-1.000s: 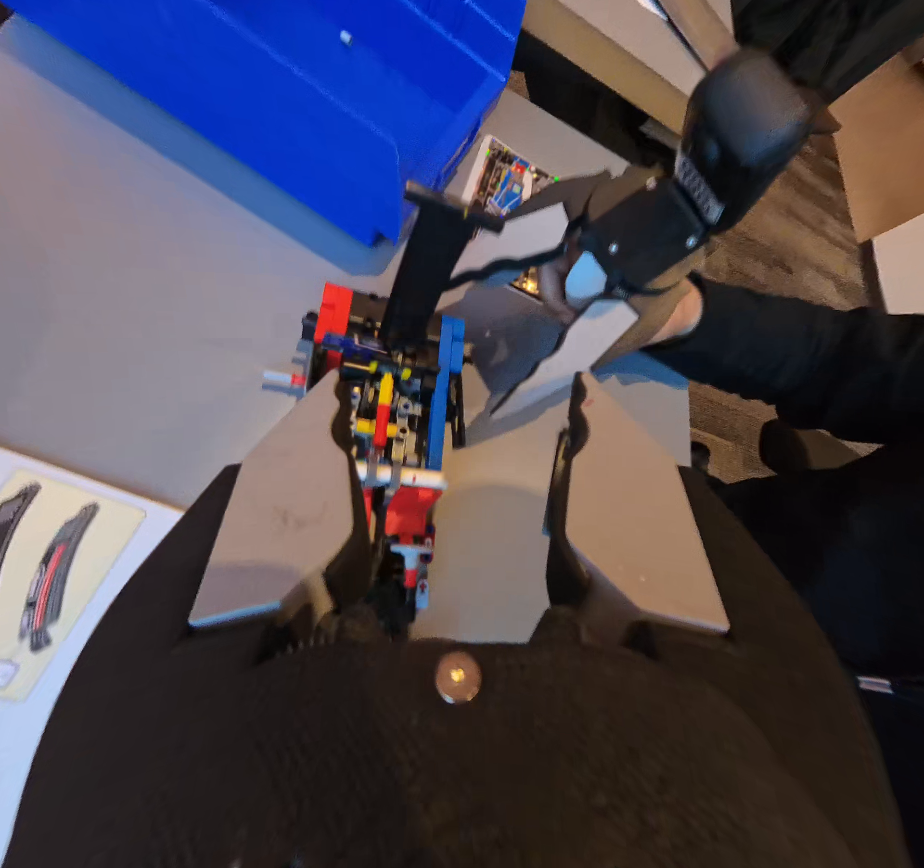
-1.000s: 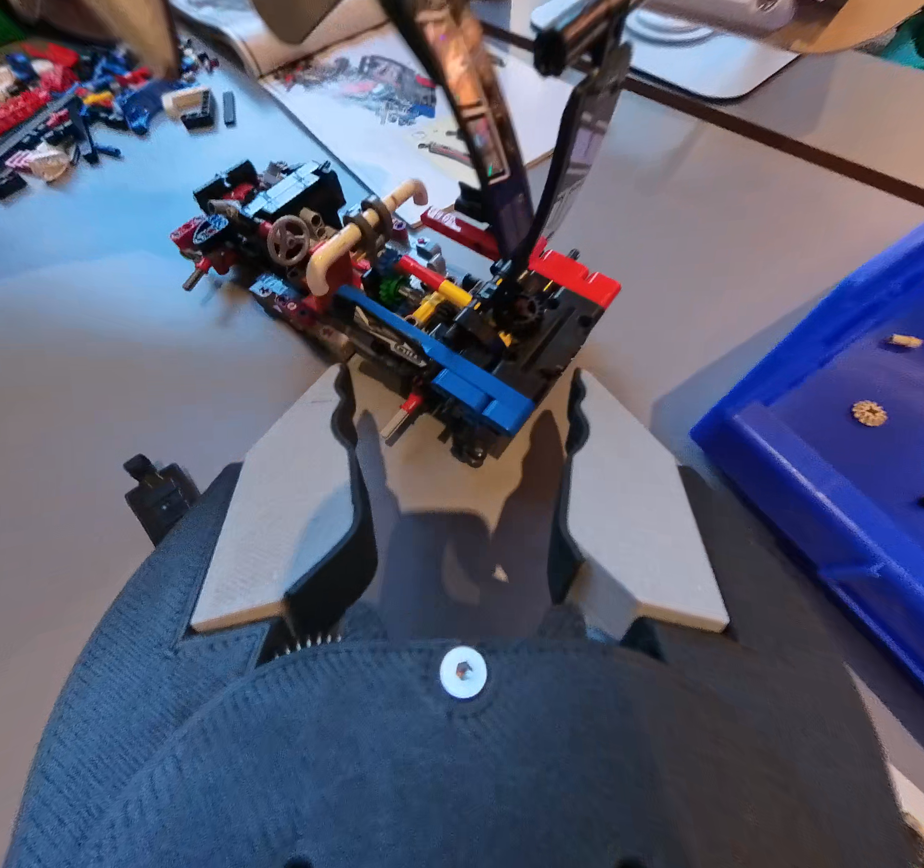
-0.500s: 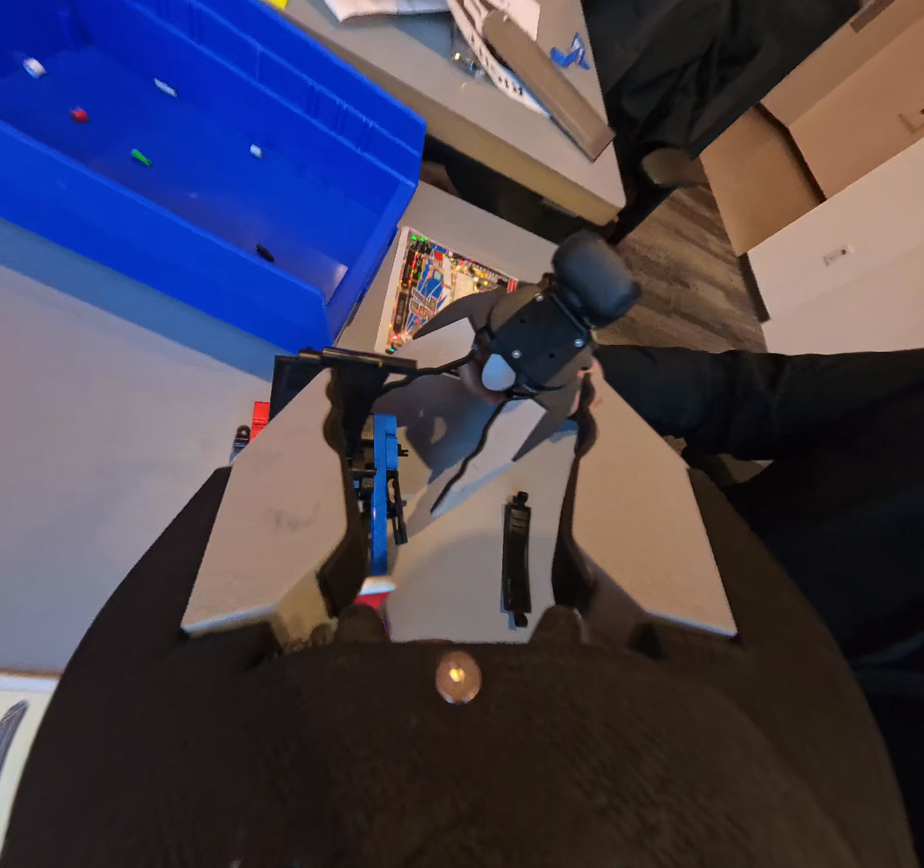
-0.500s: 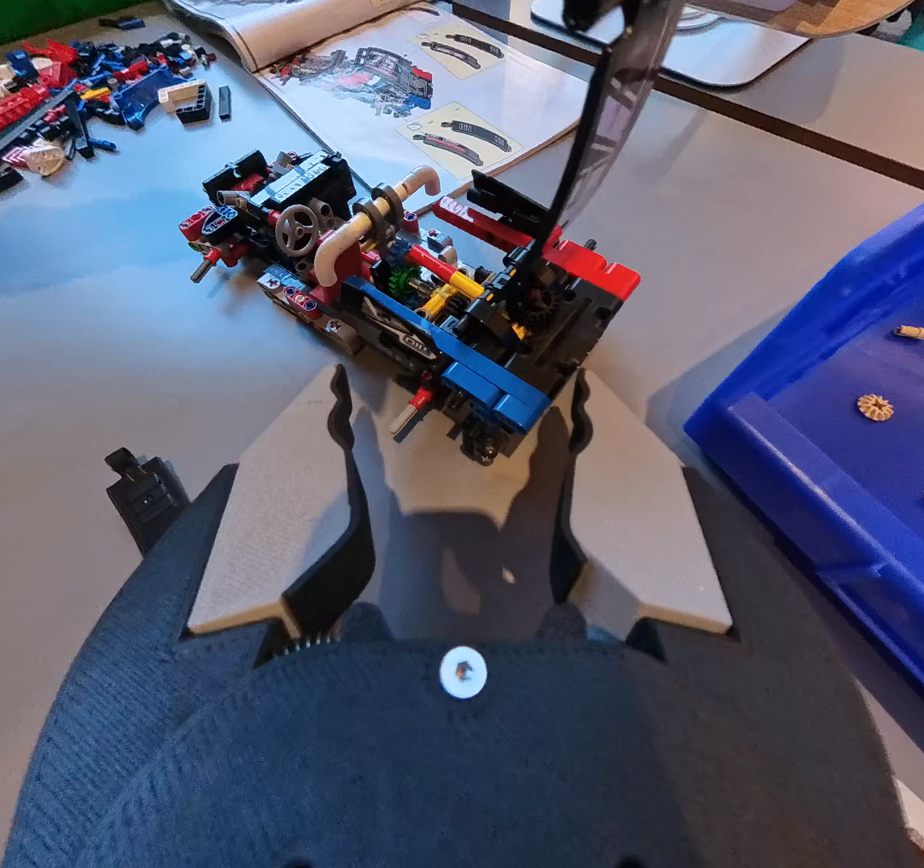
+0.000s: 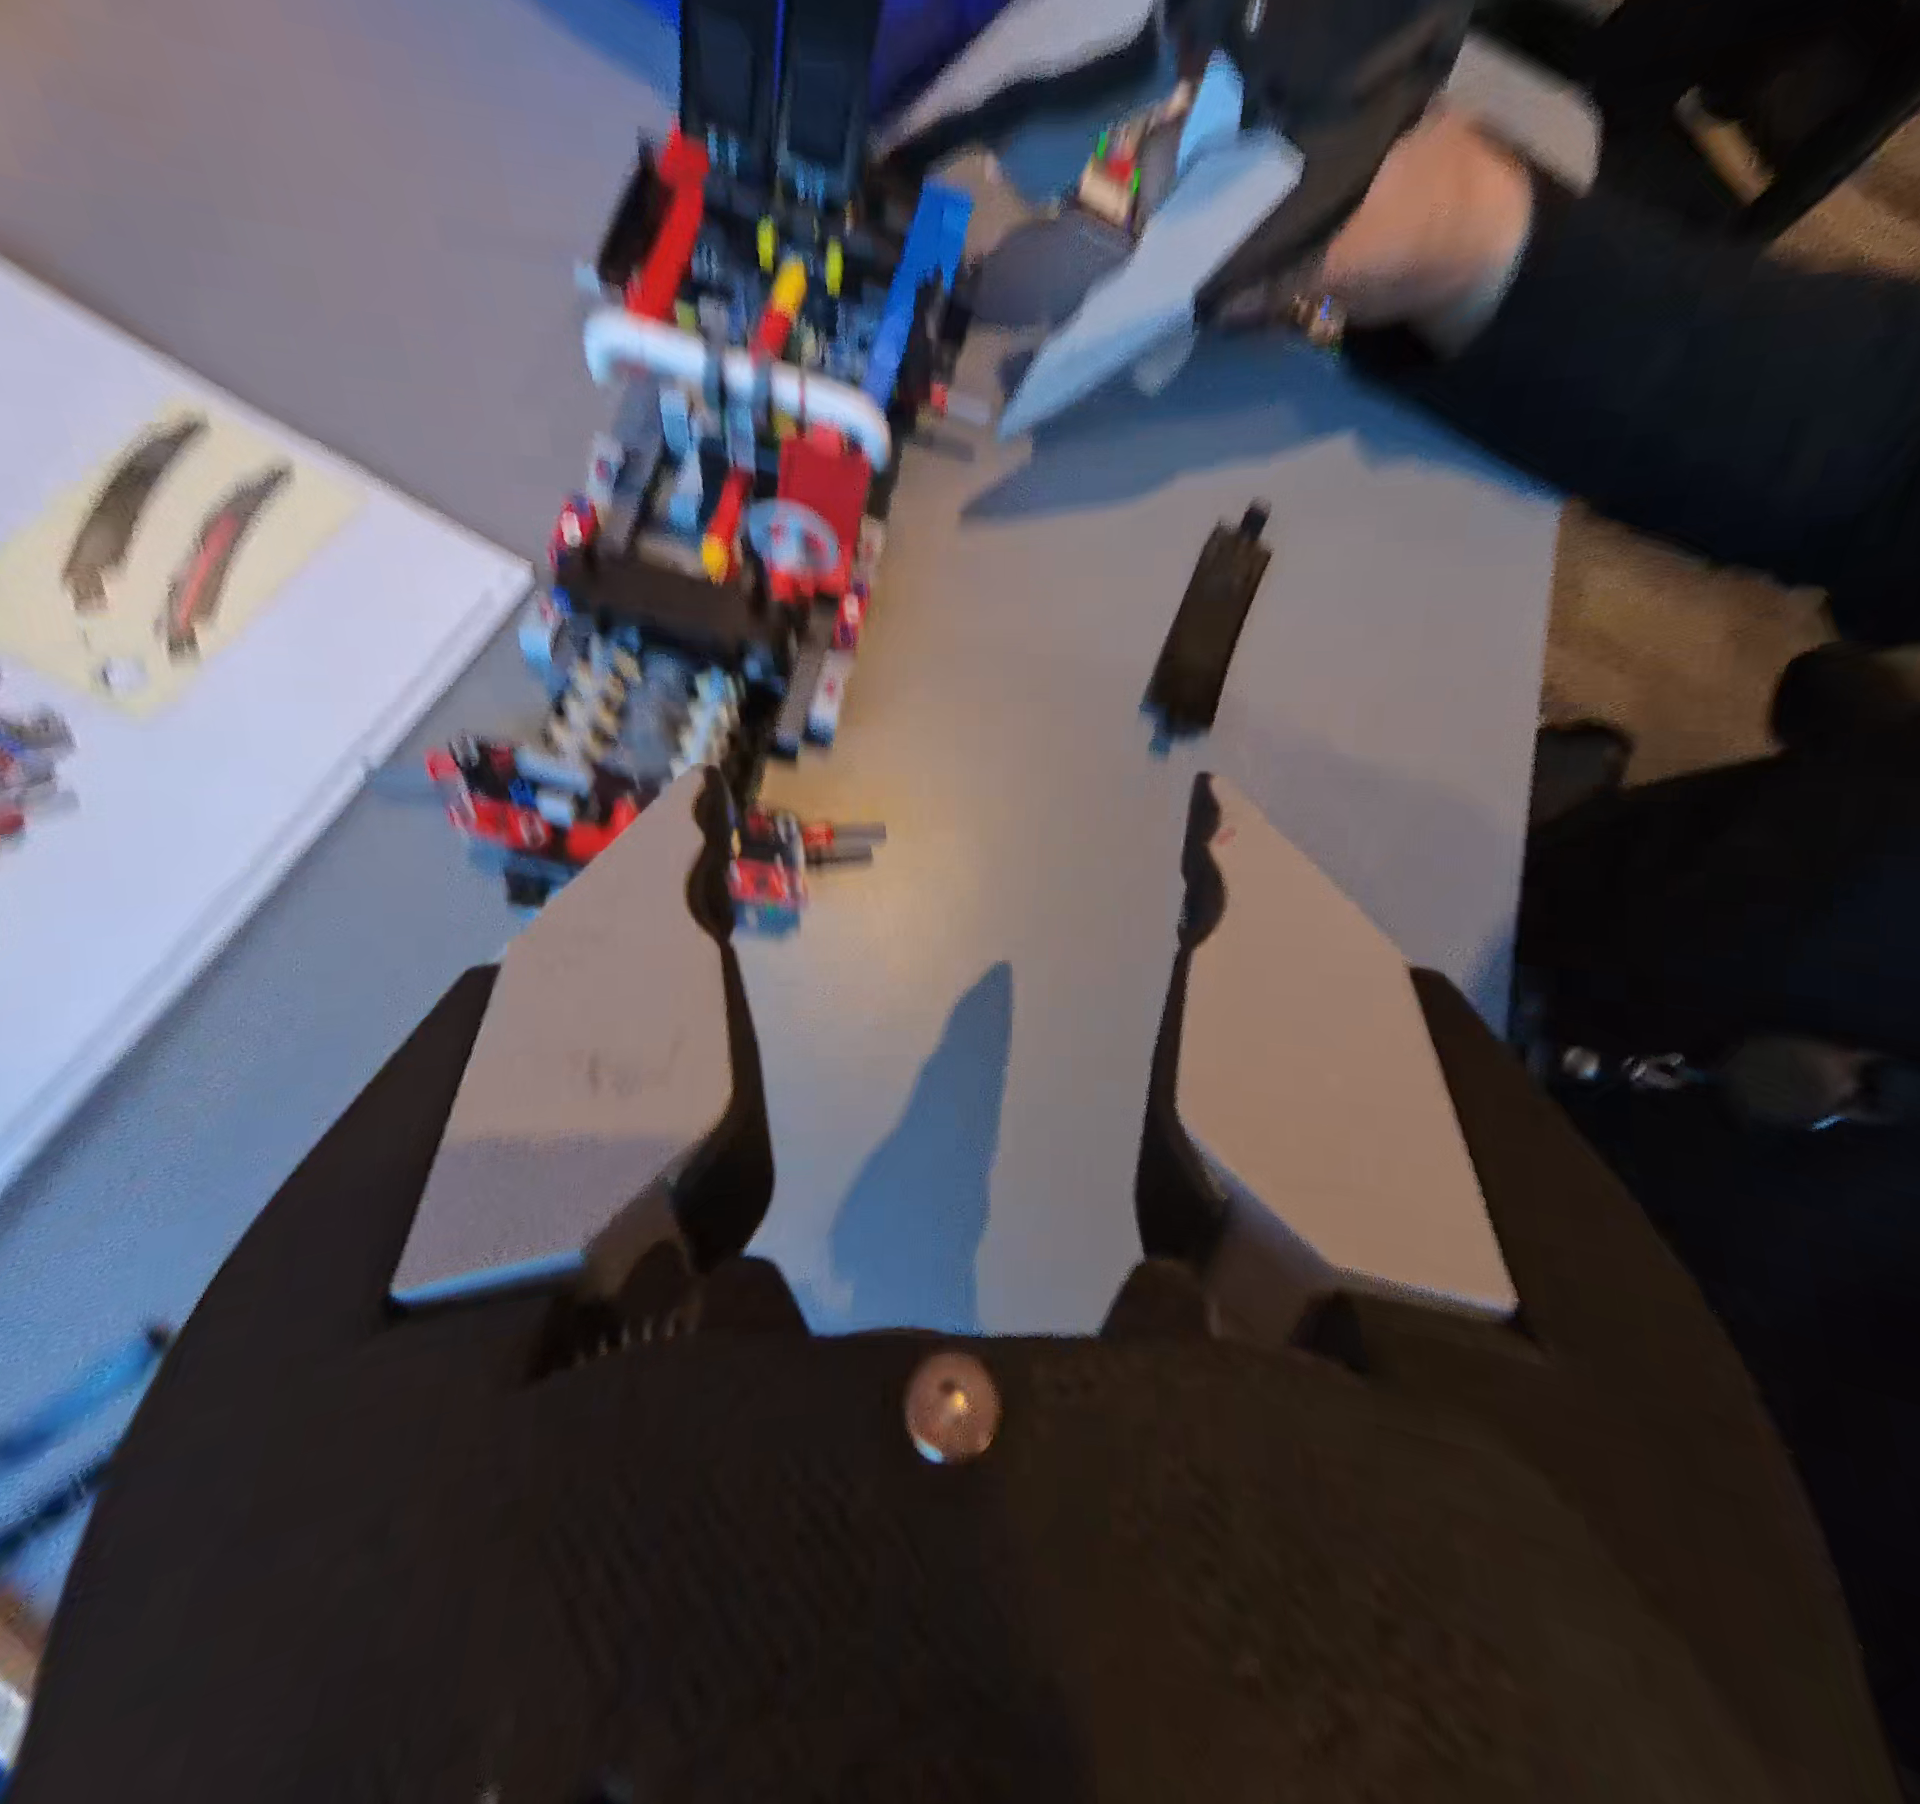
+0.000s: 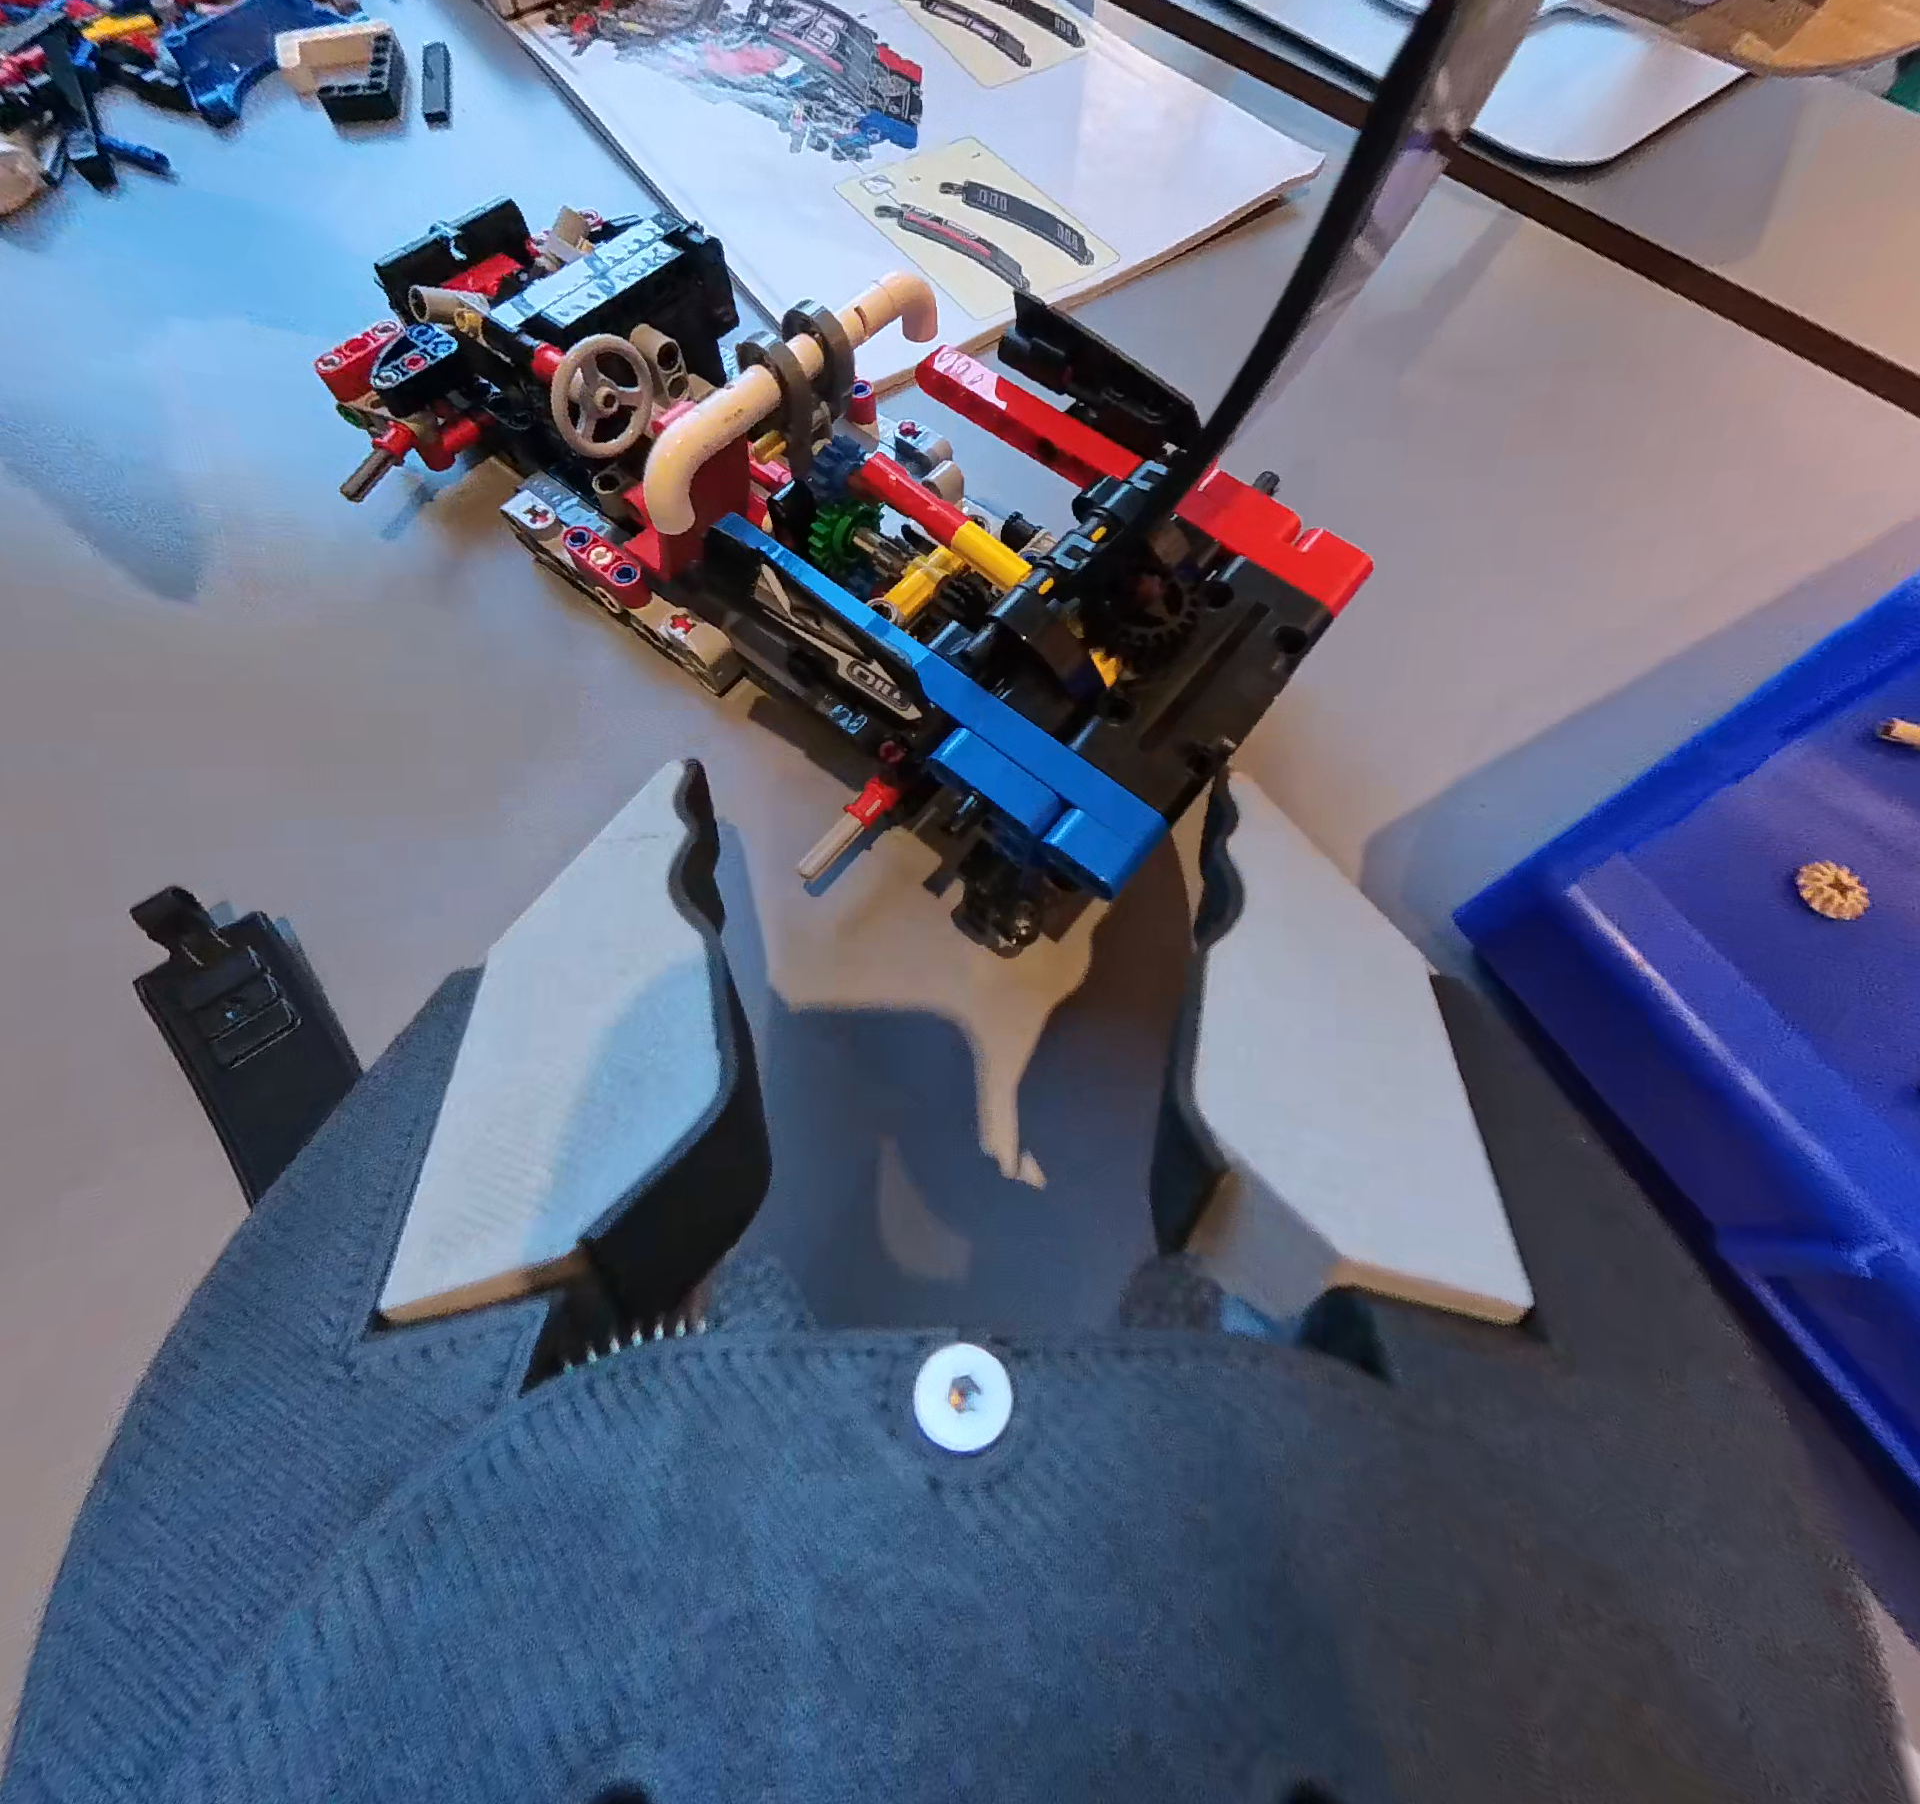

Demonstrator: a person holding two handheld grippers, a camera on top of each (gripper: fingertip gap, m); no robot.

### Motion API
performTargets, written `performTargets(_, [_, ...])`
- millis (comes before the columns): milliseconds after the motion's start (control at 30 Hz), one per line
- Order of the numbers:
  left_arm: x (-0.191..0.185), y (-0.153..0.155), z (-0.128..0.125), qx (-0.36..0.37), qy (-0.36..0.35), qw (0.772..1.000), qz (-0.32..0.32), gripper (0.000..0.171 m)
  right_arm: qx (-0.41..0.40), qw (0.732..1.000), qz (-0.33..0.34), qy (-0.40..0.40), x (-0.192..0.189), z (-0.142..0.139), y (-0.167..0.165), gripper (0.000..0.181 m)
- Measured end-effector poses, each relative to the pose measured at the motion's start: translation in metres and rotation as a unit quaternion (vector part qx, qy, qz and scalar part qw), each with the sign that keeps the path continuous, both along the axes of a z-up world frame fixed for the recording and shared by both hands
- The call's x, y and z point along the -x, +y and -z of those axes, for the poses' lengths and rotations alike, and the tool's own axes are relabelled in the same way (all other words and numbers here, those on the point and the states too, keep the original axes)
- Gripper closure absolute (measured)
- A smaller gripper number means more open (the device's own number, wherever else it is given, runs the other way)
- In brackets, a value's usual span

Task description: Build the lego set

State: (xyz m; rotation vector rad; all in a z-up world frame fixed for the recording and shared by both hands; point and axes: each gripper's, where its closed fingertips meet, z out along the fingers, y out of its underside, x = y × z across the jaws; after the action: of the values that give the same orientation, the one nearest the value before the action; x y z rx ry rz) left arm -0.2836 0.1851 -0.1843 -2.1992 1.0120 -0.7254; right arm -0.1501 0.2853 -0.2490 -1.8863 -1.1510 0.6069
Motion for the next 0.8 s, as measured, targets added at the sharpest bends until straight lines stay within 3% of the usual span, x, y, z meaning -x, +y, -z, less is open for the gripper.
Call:
performTargets(200, [0.016, -0.053, 0.036, -0.038, 0.001, 0.999, -0.007, 0.092, -0.016, 0.999, 0.008, -0.027, -0.006, -0.005, -0.006, 0.098])
performTargets(267, [0.019, -0.045, 0.038, -0.078, 0.009, 0.997, -0.014, 0.085, -0.026, 1.000, 0.008, -0.015, -0.008, -0.017, -0.012, 0.098])
performTargets(400, [0.008, -0.006, 0.020, -0.173, -0.029, 0.984, -0.029, 0.080, -0.035, 0.999, 0.001, -0.019, -0.006, -0.028, -0.028, 0.099])
performTargets(667, [-0.012, 0.038, 0.011, -0.232, -0.092, 0.968, -0.022, 0.071, -0.048, 0.999, -0.022, -0.001, 0.013, -0.028, -0.049, 0.101])
performTargets(800, [-0.002, 0.041, 0.027, -0.246, -0.035, 0.968, -0.022, 0.072, -0.083, 0.995, -0.045, 0.020, 0.024, -0.031, -0.044, 0.105])
